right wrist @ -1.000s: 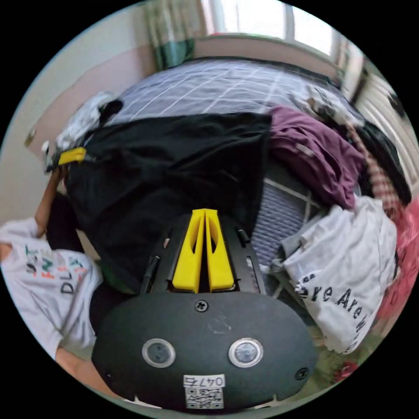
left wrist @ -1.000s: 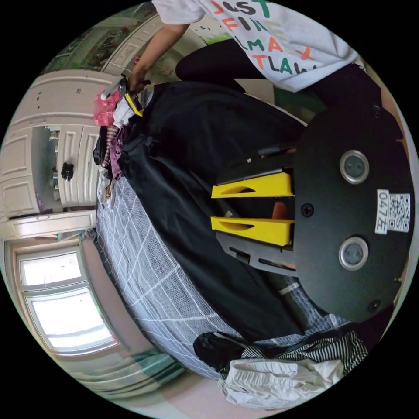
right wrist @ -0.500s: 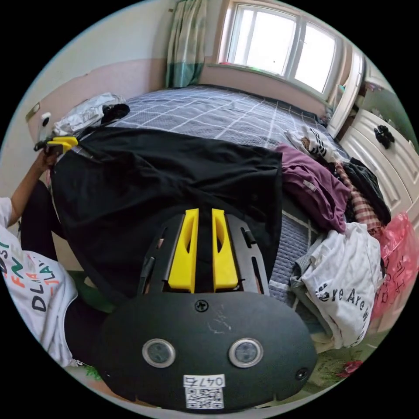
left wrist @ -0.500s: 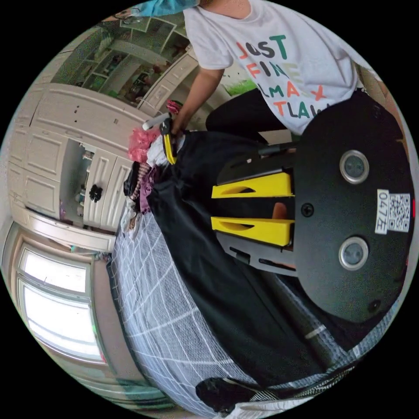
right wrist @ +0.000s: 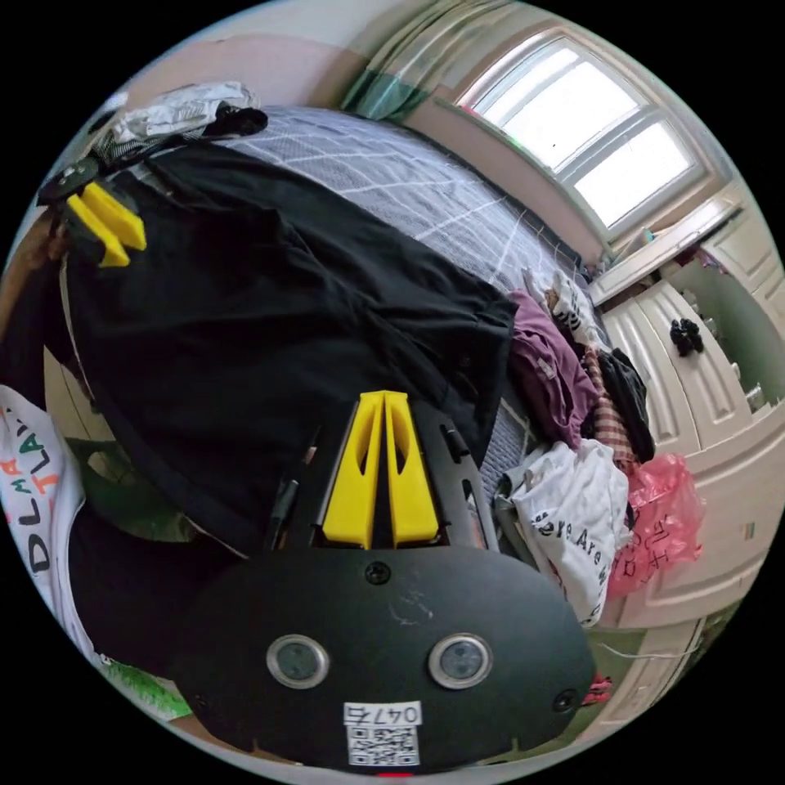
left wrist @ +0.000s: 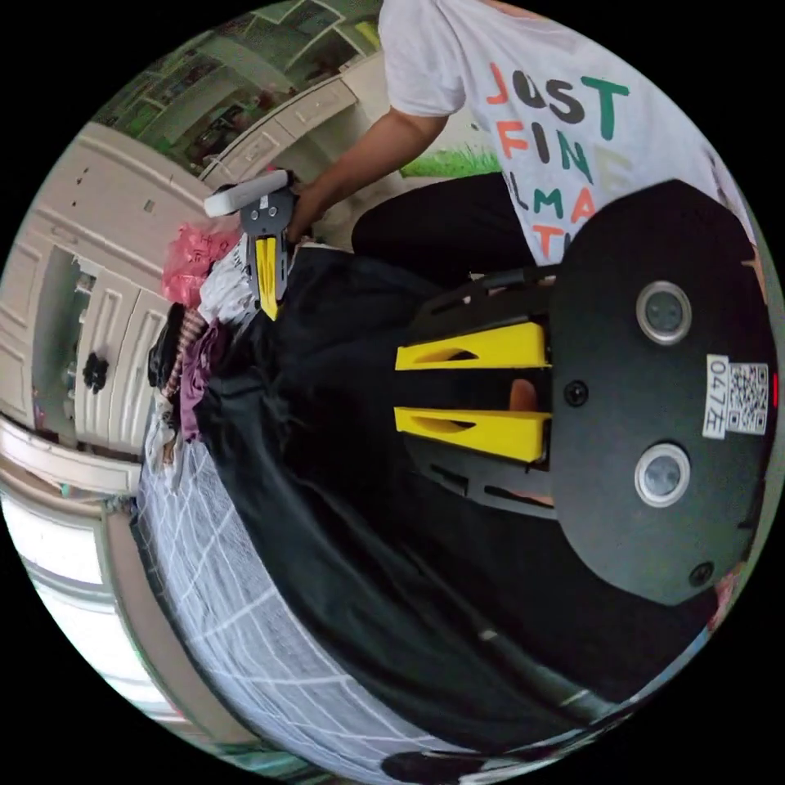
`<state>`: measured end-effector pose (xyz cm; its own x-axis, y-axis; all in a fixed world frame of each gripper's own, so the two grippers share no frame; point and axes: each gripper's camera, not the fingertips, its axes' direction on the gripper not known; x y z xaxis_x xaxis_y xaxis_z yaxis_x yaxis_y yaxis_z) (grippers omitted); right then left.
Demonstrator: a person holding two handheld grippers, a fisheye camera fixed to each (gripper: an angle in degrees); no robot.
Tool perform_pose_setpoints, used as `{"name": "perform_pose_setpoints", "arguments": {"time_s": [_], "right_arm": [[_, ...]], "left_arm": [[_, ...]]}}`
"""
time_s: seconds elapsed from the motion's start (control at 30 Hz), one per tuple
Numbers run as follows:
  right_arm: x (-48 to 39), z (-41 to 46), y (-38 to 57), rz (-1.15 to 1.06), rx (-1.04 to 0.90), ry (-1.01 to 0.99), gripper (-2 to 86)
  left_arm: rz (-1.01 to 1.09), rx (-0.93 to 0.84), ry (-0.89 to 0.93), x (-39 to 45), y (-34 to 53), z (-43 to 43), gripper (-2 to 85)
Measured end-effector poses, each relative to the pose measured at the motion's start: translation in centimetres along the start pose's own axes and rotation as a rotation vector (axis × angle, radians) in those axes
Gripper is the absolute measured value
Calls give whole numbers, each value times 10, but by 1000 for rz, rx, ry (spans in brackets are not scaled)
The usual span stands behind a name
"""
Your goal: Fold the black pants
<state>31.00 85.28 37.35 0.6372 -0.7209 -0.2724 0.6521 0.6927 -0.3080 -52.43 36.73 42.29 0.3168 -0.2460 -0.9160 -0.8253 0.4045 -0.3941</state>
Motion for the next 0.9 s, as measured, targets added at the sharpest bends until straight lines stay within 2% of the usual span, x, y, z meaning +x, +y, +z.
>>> {"name": "perform_pose_setpoints", "arguments": {"time_s": [0.17, 0.23, 0.33, 0.43, 0.53, 0.7, 0.9], "right_arm": [[1, -44, 57, 94, 94, 25, 5], [-6, -56, 79, 90, 100, 71, 4], [-18, -72, 107, 89, 82, 90, 1], [-25, -74, 121, 132, -8, 108, -3], [-33, -70, 134, 139, -57, 250, -4], [-35, -89, 133, 167, -42, 241, -3], [-39, -101, 129, 194, -44, 204, -3]], "left_arm": [[-354, 141, -146, -37, 116, -91, 150], [-509, 76, -347, -57, 158, -135, 186], [-663, 43, -547, -78, 204, -178, 184], [-733, 76, -497, -98, 241, -192, 182], [-767, 110, -381, -109, 266, -192, 183], [-752, 89, -444, -116, 284, -192, 180], [-774, 77, -421, -134, 297, -188, 150]]}}
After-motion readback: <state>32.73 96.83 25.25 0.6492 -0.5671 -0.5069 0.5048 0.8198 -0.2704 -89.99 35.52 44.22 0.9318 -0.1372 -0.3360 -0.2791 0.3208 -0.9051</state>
